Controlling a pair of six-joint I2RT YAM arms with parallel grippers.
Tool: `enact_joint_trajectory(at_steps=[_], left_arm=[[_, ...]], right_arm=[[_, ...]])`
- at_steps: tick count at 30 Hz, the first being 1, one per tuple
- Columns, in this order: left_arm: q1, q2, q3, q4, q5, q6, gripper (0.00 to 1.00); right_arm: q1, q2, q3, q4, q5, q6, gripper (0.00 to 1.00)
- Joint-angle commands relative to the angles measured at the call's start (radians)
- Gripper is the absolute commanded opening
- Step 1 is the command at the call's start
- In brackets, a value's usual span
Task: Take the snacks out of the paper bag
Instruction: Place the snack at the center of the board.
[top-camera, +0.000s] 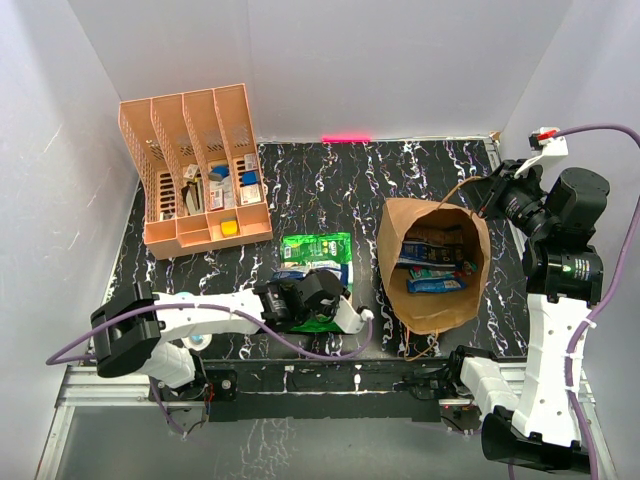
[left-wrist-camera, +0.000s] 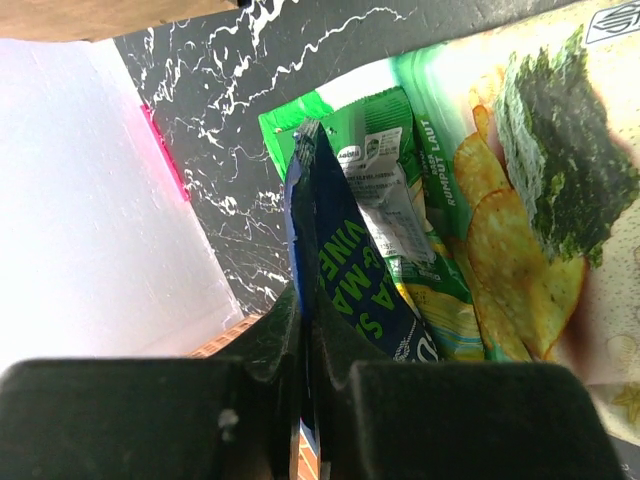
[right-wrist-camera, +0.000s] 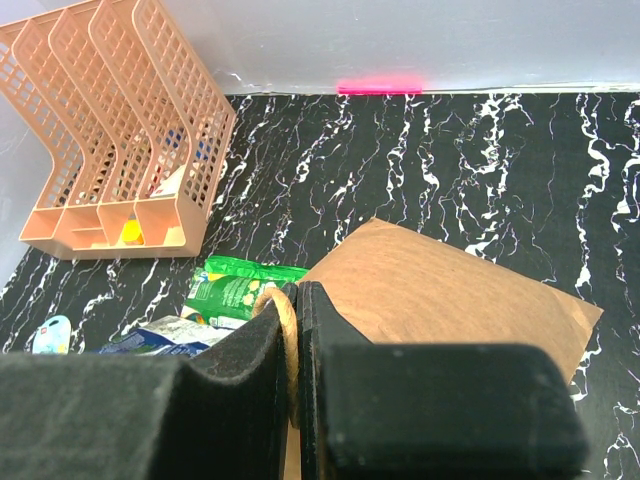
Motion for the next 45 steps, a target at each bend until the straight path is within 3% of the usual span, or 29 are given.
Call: enact_joint_trajectory(at_steps=[1, 10, 21, 33, 36, 43, 45], left_arm=[[-0.024, -0.026, -0.023, 0.043, 0.025, 0.015, 0.00], [-0.077, 0.014, -0.029, 0.035, 0.039, -0.033, 0.00], [-0.087, 0.027, 0.013, -0.094, 0.141, -0.223, 0.00], [-0.108, 0.045, -0.019, -0.060, 0.162, -0.262, 0.03], [-0.109, 0.043, -0.021, -0.068, 0.170, -0.280, 0.12], [-0.106, -0.062, 0.140, -0.295, 0.238, -0.472, 0.62], [-0.107, -0.122, 0.169, -0.319, 0.246, -0.516, 0.67]], right_arm=[[0.003, -0.014, 0.006, 0.070, 0.009, -0.007, 0.08], [0.003, -0.015, 0.006, 0.068, 0.010, -0.008, 0.08], [0.003, -0.015, -0.003, 0.073, 0.007, -0.008, 0.08], [0.003, -0.014, 0.005, 0.070, 0.008, -0.008, 0.08], [0.003, -0.013, 0.007, 0.071, 0.007, -0.008, 0.08], [0.005, -0.005, 0.022, 0.067, 0.005, -0.011, 0.08], [0.005, -0.005, 0.017, 0.071, 0.006, -0.010, 0.08]])
